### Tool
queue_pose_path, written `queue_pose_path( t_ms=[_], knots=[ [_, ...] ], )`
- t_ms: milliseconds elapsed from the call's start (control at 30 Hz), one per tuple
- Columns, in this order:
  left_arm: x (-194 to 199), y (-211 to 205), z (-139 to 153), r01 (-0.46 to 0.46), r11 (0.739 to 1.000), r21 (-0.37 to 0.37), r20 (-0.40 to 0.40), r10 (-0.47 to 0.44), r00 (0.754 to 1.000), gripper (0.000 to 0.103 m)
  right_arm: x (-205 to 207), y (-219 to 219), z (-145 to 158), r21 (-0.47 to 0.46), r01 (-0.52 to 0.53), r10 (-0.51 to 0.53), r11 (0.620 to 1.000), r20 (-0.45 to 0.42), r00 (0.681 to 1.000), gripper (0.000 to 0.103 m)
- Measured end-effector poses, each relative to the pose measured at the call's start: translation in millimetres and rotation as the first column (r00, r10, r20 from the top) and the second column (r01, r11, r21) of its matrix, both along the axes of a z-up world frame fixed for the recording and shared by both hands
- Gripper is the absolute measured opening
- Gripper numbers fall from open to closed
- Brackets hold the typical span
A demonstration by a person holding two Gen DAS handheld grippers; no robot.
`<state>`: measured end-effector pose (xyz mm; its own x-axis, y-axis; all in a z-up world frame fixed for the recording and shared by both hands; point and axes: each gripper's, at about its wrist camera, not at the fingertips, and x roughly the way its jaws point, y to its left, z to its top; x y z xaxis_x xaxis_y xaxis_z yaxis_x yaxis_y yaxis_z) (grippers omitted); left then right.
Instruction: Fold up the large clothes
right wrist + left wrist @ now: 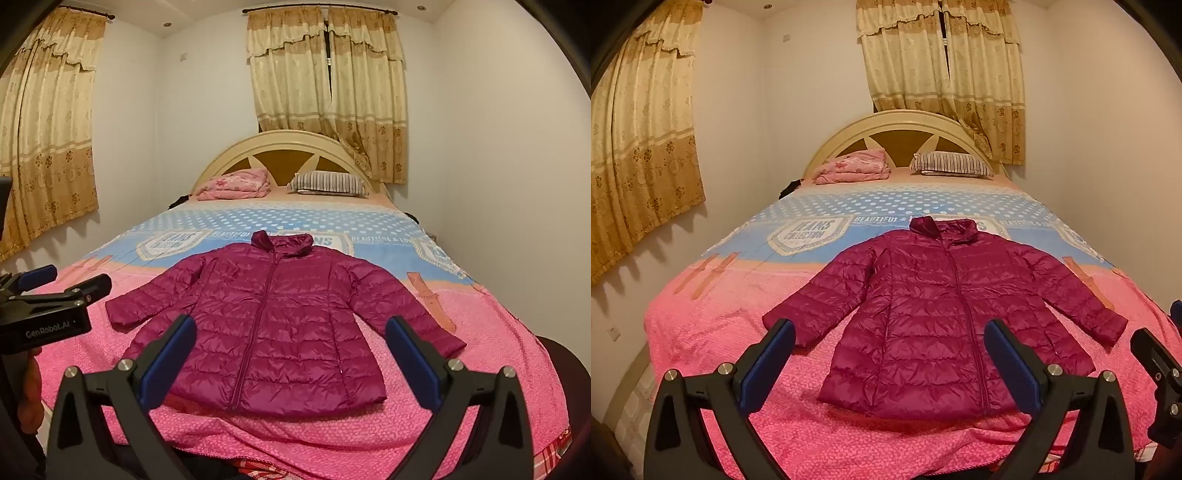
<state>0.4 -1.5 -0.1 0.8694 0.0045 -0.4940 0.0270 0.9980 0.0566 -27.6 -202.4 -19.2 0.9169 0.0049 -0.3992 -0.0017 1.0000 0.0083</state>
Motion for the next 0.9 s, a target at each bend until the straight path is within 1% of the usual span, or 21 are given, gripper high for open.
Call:
queue_pose_path(
  t_ms=[100,267,300,467,900],
  knots=[
    [0,0,0,0.004,1.000,-0.006,0.003,-0.004,1.000,0.102,1,0,-1,-0.007,0.001,-0.001,1.000,0.008,1.000,0.103],
    [-1,-8,-10,-0.006,1.000,-0.005,0.009,0.006,1.000,0.102,2,-1,-3,-0.008,0.006,-0.006,1.000,0.007,1.000,0.103],
    [-2,-5,-4,-0.006,1.000,-0.014,0.006,0.006,1.000,0.102,2,-2,-3,-0.007,0.008,-0.008,1.000,0.007,1.000,0.103],
    [2,5,1,-0.004,0.999,-0.035,0.004,0.004,1.000,0.102,5,-3,-3,-0.006,0.005,-0.005,1.000,0.006,1.000,0.103],
    [4,7,6,-0.011,0.999,-0.034,0.004,0.011,1.000,0.102,4,2,-4,-0.002,-0.004,0.004,1.000,0.000,1.000,0.103]
  ],
)
